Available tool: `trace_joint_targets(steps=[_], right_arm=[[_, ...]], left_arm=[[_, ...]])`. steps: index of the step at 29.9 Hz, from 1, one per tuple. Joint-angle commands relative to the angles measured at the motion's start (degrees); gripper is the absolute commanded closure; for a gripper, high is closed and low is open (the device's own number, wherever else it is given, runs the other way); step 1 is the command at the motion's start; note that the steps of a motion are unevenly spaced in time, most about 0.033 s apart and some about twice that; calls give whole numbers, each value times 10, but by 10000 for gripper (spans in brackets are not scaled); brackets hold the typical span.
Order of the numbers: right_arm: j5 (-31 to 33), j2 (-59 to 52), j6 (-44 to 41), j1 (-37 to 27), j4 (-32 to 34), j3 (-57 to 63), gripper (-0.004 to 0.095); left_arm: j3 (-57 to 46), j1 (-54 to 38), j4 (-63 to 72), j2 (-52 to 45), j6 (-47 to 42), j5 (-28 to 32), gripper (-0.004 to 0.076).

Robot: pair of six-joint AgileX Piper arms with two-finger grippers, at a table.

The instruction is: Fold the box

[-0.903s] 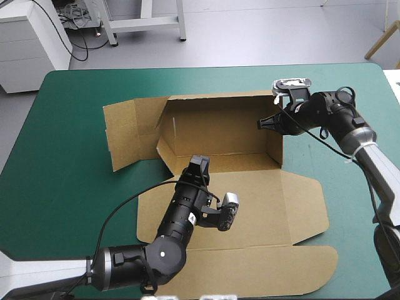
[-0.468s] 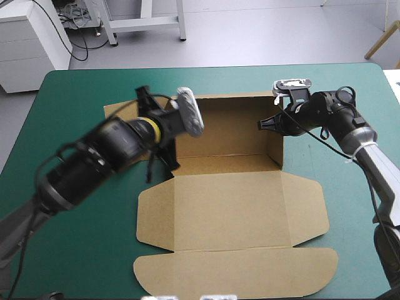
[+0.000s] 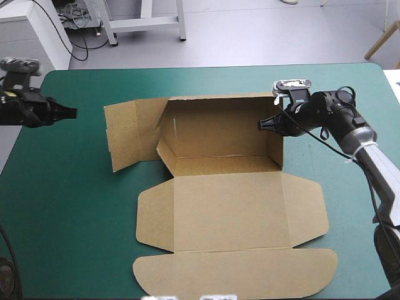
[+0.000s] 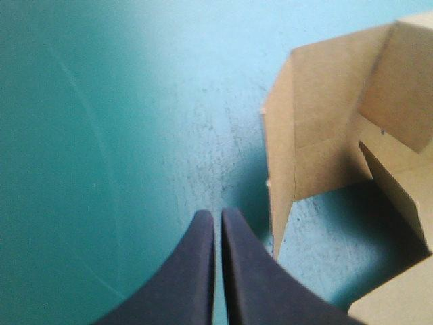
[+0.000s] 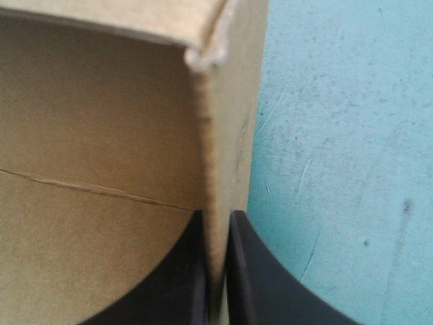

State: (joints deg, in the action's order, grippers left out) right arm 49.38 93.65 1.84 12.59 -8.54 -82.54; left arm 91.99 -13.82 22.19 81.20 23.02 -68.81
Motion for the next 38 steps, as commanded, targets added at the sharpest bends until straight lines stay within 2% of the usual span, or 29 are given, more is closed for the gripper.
trace_joint_targets(steps=[1,7,10,14,20,25,28,32,38], right_arm=[[-23,-25,-1,-4,-13,-22,926],[-21,-25,-1,-4,-13,-22,926],[-21,-25,-1,-4,-13,-22,926],[2,-25,-7,-4,-14,-23,926],[88,-25,-22,-4,-11,-83,926],[192,-25,-34,-4,-7,-147,926],[196,-26,-59,-4,-8,-143,926],[196,-26,-61,-3,-41,-109,926],[196,-26,-58,-3,-36,-40,926]], left_arm=[[-53,-109,147,-20,-8,38,710],[-160,-206,191,-20,-86,88,710],[-207,-212,187,-20,-130,118,710],[-242,-211,187,-20,-130,139,710],[-243,-211,195,-20,-130,153,710],[-243,-211,194,-20,-139,153,710],[-243,-211,194,-20,-143,152,710],[-243,-211,195,-20,-161,149,710],[-243,-211,195,-20,-187,153,711]])
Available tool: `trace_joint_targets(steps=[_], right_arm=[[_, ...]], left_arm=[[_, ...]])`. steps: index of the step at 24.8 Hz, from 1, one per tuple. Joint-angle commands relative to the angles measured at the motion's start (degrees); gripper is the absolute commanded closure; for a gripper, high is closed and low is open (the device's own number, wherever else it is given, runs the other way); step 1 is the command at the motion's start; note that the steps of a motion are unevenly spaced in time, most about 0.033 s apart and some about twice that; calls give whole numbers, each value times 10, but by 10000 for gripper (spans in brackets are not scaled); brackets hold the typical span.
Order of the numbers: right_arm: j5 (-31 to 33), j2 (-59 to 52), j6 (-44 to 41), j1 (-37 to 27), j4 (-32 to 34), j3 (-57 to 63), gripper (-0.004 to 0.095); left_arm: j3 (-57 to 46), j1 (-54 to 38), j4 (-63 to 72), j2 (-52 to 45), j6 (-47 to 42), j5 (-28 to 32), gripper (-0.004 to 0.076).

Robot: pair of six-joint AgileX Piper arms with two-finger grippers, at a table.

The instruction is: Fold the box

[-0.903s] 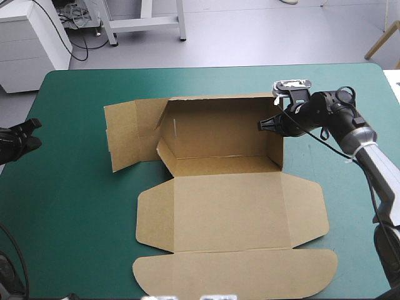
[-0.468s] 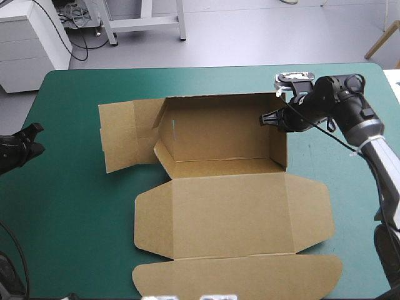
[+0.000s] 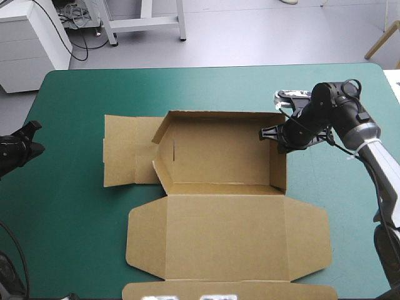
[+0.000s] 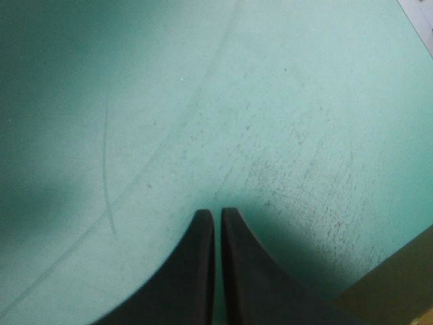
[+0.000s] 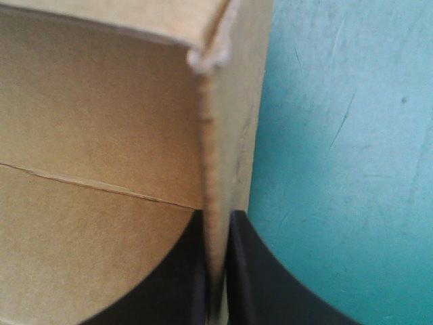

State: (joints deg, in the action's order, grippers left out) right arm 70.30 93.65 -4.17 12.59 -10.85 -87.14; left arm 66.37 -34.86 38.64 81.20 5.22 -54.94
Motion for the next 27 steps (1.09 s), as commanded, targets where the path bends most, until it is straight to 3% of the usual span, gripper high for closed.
trace_joint_targets(steps=[1,8,17,19,21,25,27], right_arm=[[-14,-25,2,-3,-7,11,926],[-72,-20,5,-3,59,14,925],[-114,31,24,-3,58,13,909],[-130,39,29,-3,58,12,842],[-143,39,29,-3,58,10,715],[-118,39,29,-3,59,-48,228],[-78,39,29,-3,60,-98,115]], left_arm=[[13,0,30,-20,-9,16,711],[13,0,28,-20,-10,25,711],[13,0,30,-20,-11,39,711],[13,0,30,-20,-11,42,711],[13,0,30,-20,-11,48,711],[13,0,27,-20,-11,50,711],[13,0,27,-20,-11,48,711]])
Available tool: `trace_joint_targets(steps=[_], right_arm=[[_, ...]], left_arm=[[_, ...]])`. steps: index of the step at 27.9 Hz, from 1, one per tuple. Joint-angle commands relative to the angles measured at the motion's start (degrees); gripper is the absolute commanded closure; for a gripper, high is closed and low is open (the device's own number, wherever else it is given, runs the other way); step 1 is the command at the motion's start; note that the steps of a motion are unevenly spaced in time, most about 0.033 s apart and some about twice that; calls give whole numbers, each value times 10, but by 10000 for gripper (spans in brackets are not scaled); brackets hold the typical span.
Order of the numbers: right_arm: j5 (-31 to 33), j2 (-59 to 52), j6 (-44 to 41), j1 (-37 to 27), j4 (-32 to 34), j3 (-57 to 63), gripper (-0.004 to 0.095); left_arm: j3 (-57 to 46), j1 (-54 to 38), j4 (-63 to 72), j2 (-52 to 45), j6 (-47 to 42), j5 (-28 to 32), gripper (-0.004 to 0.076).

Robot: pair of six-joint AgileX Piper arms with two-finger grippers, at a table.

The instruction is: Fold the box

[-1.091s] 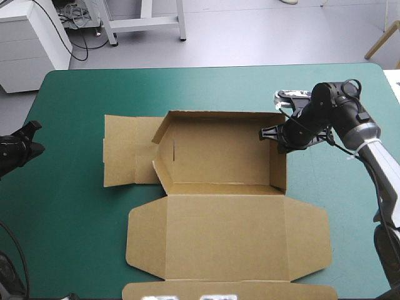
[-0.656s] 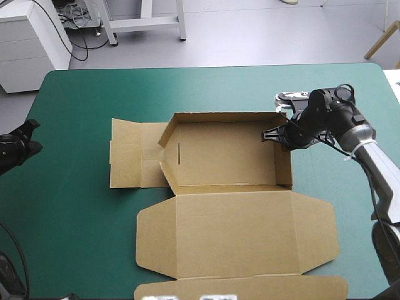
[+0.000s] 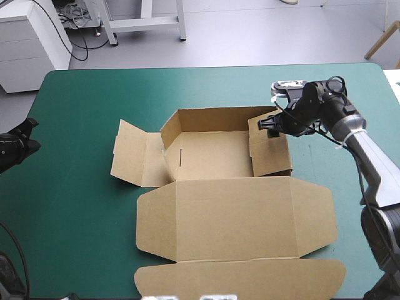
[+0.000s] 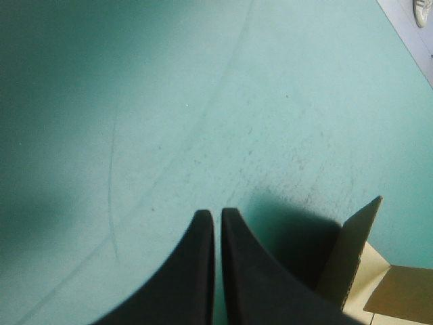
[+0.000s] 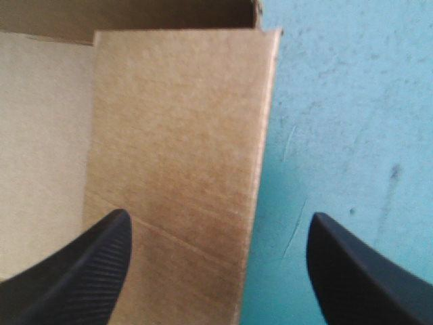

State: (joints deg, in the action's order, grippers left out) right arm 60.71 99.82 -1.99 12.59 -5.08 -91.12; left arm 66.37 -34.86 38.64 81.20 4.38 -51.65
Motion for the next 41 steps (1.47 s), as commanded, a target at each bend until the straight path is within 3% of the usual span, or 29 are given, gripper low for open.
trace_joint_targets(steps=[1,3,12,22,41], right_arm=[[39,-23,7,-3,2,-86,112],[83,-25,7,-3,6,-142,112],[83,-125,-20,-3,30,-173,112],[83,-172,-32,-3,34,-75,112],[26,-9,-39,-2,14,-8,112]], left_arm=[[13,0,27,-20,-3,15,711],[13,0,27,-20,-3,15,711],[13,0,27,-20,-3,5,714],[13,0,27,-20,-3,0,714],[13,0,27,-20,-3,5,714]])
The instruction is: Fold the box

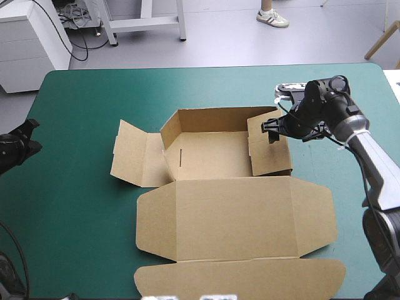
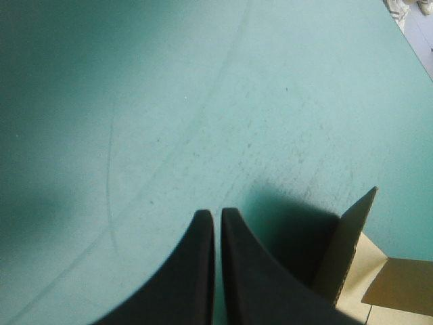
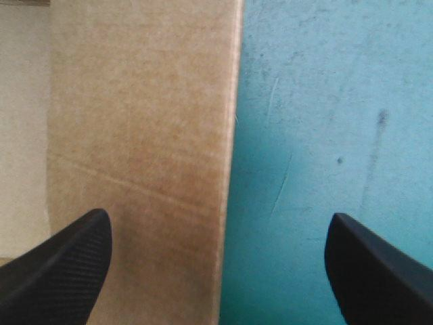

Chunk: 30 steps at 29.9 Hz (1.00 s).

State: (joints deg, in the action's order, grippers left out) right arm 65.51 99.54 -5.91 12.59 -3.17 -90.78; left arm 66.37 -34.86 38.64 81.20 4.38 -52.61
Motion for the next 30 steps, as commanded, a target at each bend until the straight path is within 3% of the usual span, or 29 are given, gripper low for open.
trace_joint_targets(steps=[1,9,13,17,21,30], right_arm=[[-22,2,0,-2,-5,-12,112],[-29,35,0,-2,-16,-12,113],[-27,36,4,-2,-24,-12,176],[-17,36,3,-2,-24,-12,439],[-7,37,23,-2,-26,-12,899],[8,31,34,-2,-30,-58,912]], left_arm=[[13,0,26,-20,-3,14,714],[13,0,25,-20,-3,12,714],[13,0,22,-20,-13,12,714],[13,0,20,-20,-13,12,715],[13,0,20,-20,-13,14,719],[13,0,22,-20,-6,5,719]])
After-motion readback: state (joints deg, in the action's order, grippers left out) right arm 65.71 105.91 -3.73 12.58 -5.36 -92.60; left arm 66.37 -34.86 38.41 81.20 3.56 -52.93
